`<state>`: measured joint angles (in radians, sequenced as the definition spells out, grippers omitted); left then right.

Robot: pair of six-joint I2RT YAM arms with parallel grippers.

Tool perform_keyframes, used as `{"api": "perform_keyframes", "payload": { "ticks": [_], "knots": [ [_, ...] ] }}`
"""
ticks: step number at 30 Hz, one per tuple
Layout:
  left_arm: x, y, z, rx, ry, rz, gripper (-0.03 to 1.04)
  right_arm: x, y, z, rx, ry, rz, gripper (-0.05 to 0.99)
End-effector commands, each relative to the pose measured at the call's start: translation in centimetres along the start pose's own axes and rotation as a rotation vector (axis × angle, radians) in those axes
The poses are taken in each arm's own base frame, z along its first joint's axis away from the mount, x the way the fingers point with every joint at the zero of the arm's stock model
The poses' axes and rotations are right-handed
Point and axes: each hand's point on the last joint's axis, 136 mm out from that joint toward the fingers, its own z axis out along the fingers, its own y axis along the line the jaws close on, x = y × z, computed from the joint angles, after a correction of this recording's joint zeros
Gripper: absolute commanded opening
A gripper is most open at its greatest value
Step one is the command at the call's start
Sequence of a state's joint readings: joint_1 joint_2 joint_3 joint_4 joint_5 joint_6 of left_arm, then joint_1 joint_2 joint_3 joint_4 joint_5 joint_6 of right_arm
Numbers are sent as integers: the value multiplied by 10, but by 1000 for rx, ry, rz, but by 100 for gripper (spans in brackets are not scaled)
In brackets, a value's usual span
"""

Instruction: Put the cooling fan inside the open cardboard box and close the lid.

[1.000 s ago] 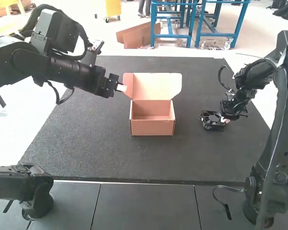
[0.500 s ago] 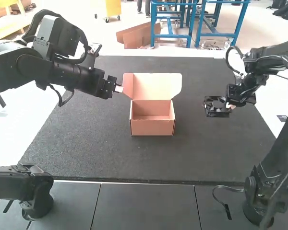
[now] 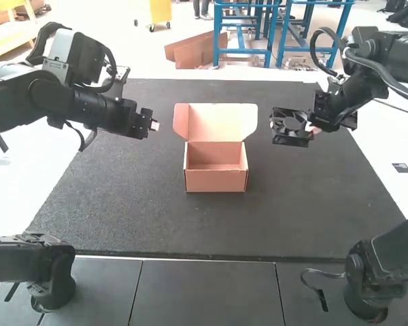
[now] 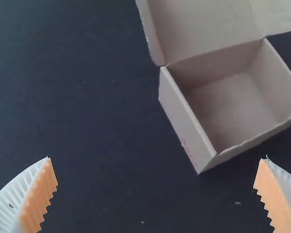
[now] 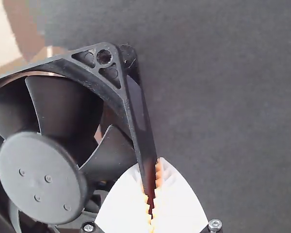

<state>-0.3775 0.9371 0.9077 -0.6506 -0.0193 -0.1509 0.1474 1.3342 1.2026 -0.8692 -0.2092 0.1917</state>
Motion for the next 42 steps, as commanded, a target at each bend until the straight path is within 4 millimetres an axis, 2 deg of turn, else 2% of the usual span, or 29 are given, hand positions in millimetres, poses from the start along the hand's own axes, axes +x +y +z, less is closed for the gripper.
{"api": "perform_keyframes", "payload": {
  "ticks": [1,8,13,16,32,42],
  "knots": [
    [-1,15,0,-43,-7,-15,96,7,31,-10,-69,3,19,-1],
    [-5,34,2,-91,-30,-53,96,31,78,-3,-130,66,-88,-1],
    [-3,35,6,-92,-29,-56,96,47,106,13,-149,135,-167,-1],
    [-4,35,7,-92,-32,-58,96,48,116,24,-151,157,-190,-1],
    [-7,42,7,-109,-48,-70,96,7,151,83,-138,196,-173,-1],
    [-7,41,9,-105,-48,-69,96,11,171,116,-71,182,-188,-1]
  ]
}}
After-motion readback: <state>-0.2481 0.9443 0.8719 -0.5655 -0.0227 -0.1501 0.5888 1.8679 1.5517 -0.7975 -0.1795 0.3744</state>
